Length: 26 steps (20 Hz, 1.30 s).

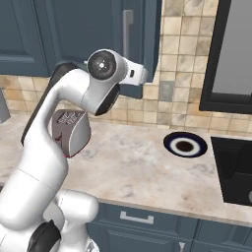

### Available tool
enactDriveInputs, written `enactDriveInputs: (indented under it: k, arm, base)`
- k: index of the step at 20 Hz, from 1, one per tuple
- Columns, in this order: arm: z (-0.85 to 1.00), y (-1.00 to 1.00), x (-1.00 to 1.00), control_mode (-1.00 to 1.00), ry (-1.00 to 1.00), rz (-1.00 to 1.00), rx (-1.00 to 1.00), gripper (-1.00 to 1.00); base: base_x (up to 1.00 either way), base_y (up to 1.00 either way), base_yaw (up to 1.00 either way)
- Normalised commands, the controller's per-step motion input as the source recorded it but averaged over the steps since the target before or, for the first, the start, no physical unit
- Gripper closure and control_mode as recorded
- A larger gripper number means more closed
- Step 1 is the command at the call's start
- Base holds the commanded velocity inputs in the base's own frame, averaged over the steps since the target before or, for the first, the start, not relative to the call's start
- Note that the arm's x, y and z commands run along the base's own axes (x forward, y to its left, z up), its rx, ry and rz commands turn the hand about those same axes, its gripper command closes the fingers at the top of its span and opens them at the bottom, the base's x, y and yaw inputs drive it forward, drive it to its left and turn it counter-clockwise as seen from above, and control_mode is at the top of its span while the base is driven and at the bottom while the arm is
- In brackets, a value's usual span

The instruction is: Open the cabinet. Pick the soap dispenser and place it next to the sink. Then close the cabinet.

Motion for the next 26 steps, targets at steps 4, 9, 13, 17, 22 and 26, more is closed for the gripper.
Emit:
enactDriveInputs:
  k: [4, 9, 13, 17, 22, 26]
  arm:
    - [0.0, 0.58, -0.43, -1.0, 0.03, 0.0, -0.03, 1.0]
    - [0.0, 0.75, -0.34, -1.0, 0.06, 0.0, -0.06, 1.0]
    - [0.0, 0.87, -0.29, -1.0, 0.05, 0.0, -0.07, 1.0]
    - [0.0, 0.87, -0.31, -1.0, 0.05, 0.0, -0.07, 1.0]
    - [0.0, 0.86, -0.3, -1.0, 0.05, 0.0, -0.06, 1.0]
    - [0.0, 0.85, -0.3, -1.0, 0.04, 0.0, -0.06, 1.0]
  base:
    - [0.0, 0.0, 0.0]
    - [0.0, 0.0, 0.0]
    - [0.0, 0.0, 0.0]
    - [0.0, 0.0, 0.0]
    - [0.0, 0.0, 0.0]
    - [0.0, 0.0, 0.0]
